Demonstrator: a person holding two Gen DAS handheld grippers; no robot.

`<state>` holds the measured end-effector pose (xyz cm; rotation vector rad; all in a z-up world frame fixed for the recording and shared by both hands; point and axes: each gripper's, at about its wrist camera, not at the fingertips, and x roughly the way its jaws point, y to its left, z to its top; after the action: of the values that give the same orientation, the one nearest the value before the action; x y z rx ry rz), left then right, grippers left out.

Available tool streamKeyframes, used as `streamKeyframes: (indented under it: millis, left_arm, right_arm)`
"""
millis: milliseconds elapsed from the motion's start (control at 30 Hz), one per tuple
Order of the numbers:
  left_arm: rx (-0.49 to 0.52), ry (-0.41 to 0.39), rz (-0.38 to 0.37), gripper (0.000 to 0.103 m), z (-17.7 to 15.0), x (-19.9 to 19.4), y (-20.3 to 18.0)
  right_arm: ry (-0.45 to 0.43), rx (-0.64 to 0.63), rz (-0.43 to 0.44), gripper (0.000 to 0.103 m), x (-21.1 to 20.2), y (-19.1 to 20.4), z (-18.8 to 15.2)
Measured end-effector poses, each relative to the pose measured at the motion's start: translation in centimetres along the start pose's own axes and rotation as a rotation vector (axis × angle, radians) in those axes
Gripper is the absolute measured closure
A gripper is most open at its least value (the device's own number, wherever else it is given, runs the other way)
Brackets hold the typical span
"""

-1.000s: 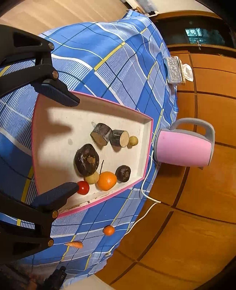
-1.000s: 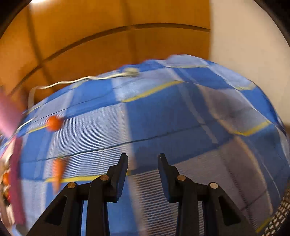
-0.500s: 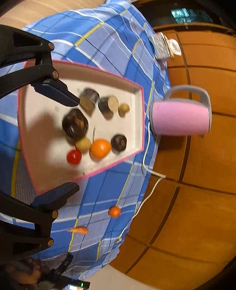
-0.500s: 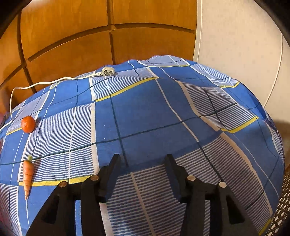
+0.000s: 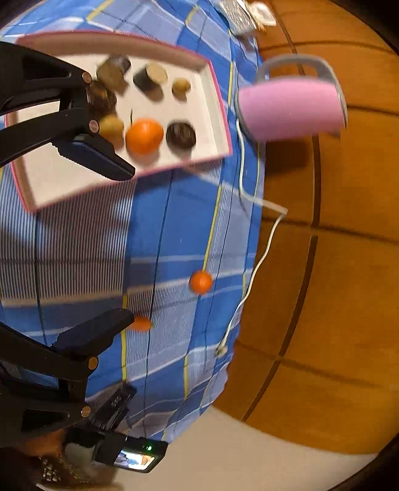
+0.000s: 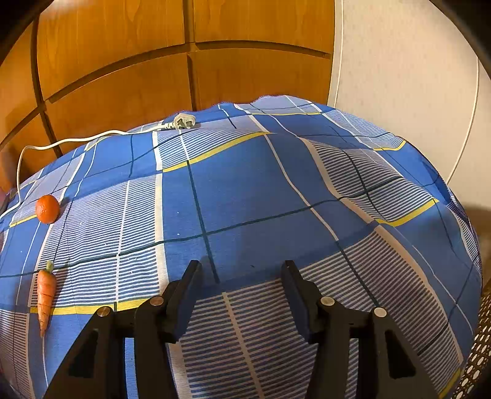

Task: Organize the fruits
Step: 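Withdraw the right tool and move the left tool toward the carrot, then close the left tool around the carrot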

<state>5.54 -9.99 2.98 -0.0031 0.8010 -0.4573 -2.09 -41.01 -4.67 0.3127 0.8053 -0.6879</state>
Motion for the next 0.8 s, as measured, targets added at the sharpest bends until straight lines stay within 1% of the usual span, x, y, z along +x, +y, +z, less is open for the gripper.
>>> streamKeyframes:
  millis: [133,267,300,400,467,500,567,733,767,800]
  left_arm:
    - [0.056,0.037,-0.030,0.017,0.1,1.8,-2.4]
    - [0.107,0.071,-0.043,0.017,0.1,3.7,-4.2]
    - [0.115,0.097,-0.049,0.017,0.3,4.7,-4.7]
    - [0.136,0.140,-0.082,0.018,0.5,6.8,-5.8]
    - [0.151,0.189,-0.110,0.021,0.6,8.5,-6.6]
    - [0.155,0.200,-0.110,0.025,0.5,9.1,-6.8]
    - [0.162,0.225,-0.108,0.029,0.6,10.3,-7.3]
    - [0.176,0.236,-0.102,0.033,0.7,11.5,-8.3]
    - [0.178,0.239,-0.106,0.034,0.8,11.7,-8.5]
    - [0.184,0.241,-0.106,0.037,0.8,11.9,-8.7]
  right_arm:
    - [-0.001,-0.003,-0.001,0.048,0.0,0.1,0.0]
    - [-0.002,-0.002,-0.001,0.047,0.0,0.1,-0.1]
    - [-0.002,-0.002,-0.001,0.047,0.0,0.1,-0.1]
    - [-0.002,-0.002,-0.001,0.047,0.0,0.1,-0.1]
    - [-0.002,-0.002,-0.001,0.047,0.0,0.1,-0.1]
    - [-0.002,-0.002,-0.001,0.047,0.0,0.1,-0.1]
    - [-0.002,-0.004,-0.003,0.047,0.0,0.1,-0.1]
    - [-0.003,-0.007,-0.005,0.046,0.0,0.2,-0.1]
    - [-0.004,-0.007,-0.005,0.046,0.1,0.2,-0.1]
    - [-0.004,-0.008,-0.005,0.046,0.1,0.2,-0.1]
